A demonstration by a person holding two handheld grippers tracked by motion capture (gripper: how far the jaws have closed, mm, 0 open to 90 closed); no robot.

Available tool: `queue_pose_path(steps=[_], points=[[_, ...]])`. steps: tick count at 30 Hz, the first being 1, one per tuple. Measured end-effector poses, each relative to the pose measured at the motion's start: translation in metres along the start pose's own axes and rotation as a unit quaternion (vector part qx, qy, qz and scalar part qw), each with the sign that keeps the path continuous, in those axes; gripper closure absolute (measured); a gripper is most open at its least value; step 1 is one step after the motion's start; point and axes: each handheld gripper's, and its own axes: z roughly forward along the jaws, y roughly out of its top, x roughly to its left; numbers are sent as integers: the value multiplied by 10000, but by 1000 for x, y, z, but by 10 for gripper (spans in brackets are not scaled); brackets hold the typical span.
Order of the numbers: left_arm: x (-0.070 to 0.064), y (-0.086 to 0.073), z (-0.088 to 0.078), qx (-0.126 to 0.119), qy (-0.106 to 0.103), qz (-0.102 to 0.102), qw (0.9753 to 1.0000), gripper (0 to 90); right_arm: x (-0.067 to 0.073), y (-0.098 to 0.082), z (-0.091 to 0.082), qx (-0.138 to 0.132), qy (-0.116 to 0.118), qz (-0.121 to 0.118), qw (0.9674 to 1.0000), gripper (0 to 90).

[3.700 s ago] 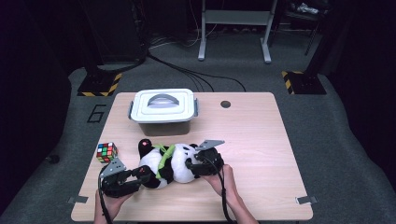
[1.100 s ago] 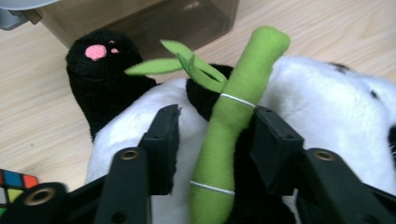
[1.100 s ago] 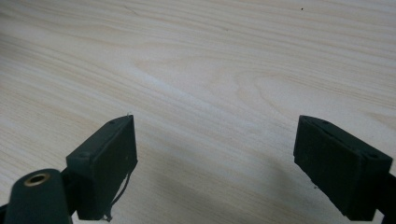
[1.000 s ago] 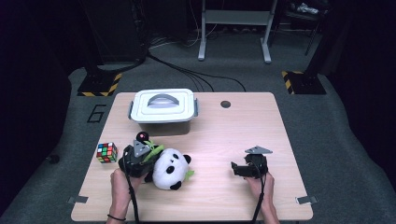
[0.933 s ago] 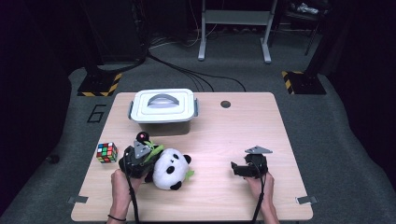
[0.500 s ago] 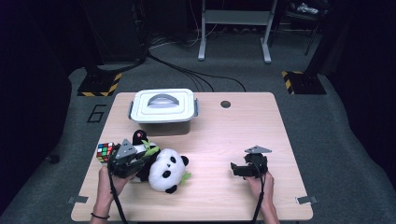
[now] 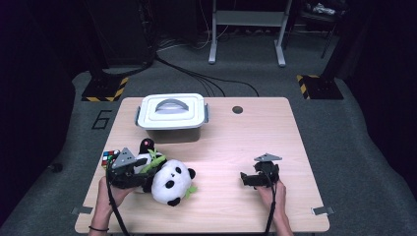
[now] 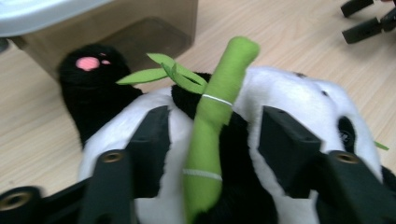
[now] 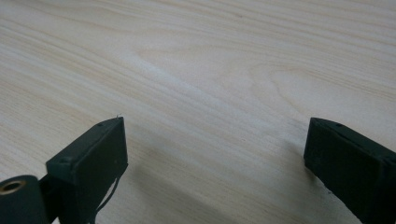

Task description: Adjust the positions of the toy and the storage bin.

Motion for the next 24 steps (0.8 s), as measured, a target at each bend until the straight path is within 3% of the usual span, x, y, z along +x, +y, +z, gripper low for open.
queue_pose_path(steps=[4, 7, 9, 12, 13, 14, 19, 24], points=[[-3, -1, -20, -242, 190, -199, 9993, 254, 1, 2, -1, 11, 36, 1, 10000, 54], [-2, -8, -32, -294, 350, -375, 9983, 182, 1, 3, 0, 42, 94, -32, 9999, 53], [-3, -16, -40, -336, 565, -494, 9966, 153, 2, 4, 1, 72, 137, -40, 9999, 49], [-4, -26, -50, -245, 726, -611, 9952, 119, 2, 7, 2, 76, 227, -133, 9996, 45], [-4, -29, -51, -220, 799, -662, 9944, 103, 5, 9, 2, 109, 256, -15, 9996, 39], [-4, -33, -53, -143, 851, -687, 9939, 90, 4, 10, 2, 123, 296, -115, 9994, 34], [0, -55, -52, 63, 1046, -921, 9902, 46, 11, 17, 6, 170, 415, -116, 9989, 20], [7, -82, -35, 295, 1177, -1242, 9848, 1, 15, 28, 7, 113, 549, -203, 9982, 9]])
